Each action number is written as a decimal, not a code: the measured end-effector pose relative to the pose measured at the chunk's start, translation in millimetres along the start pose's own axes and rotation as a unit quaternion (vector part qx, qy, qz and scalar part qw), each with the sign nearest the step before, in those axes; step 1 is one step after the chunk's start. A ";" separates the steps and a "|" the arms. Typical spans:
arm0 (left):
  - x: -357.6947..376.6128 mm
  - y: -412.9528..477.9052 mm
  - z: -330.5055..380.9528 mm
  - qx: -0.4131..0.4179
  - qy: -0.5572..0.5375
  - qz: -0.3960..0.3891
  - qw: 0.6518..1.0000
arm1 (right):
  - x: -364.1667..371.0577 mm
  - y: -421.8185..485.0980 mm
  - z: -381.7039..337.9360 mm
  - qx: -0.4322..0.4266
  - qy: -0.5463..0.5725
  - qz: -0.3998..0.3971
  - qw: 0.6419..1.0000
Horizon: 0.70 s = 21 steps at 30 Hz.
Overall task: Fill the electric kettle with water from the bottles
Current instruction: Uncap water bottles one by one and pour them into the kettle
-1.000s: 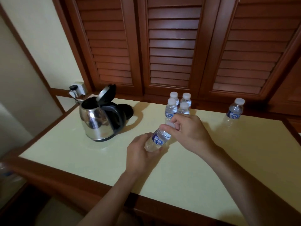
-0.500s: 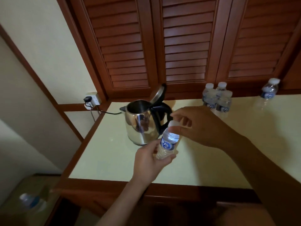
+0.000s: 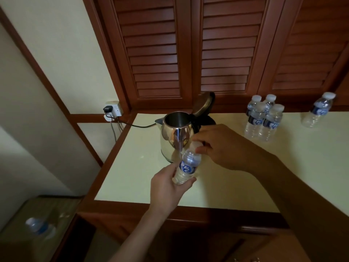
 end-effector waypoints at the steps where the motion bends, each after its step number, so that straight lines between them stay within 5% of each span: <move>1: -0.5 0.5 -2.5 -0.005 -0.003 0.004 1.000 | 2.9 2.5 -1.9 -0.010 0.000 -0.011 1.000; 6: -2.8 3.4 -11.7 -0.024 -0.026 0.018 0.999 | 6.4 11.6 -5.1 0.012 0.037 -0.002 0.999; 11: -5.6 9.8 -20.0 -0.018 -0.027 0.003 0.999 | -1.2 23.6 -9.5 0.025 -0.052 0.063 0.996; 16: -10.7 13.5 -35.5 -0.024 -0.021 -0.029 0.999 | 2.0 26.8 -25.6 -0.020 0.002 0.070 0.997; 21: -22.0 16.4 -59.0 -0.036 -0.029 -0.029 0.999 | 15.0 9.3 4.9 0.046 0.074 0.167 0.982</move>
Point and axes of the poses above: each hand's wrist, its own y-axis towards the middle knuckle, its own x-axis out of the palm, z = x × y, the point moved 9 cm from there along y, towards the middle knuckle, and after that the axes turned 1 degree about -z, right-handed, at the moved point
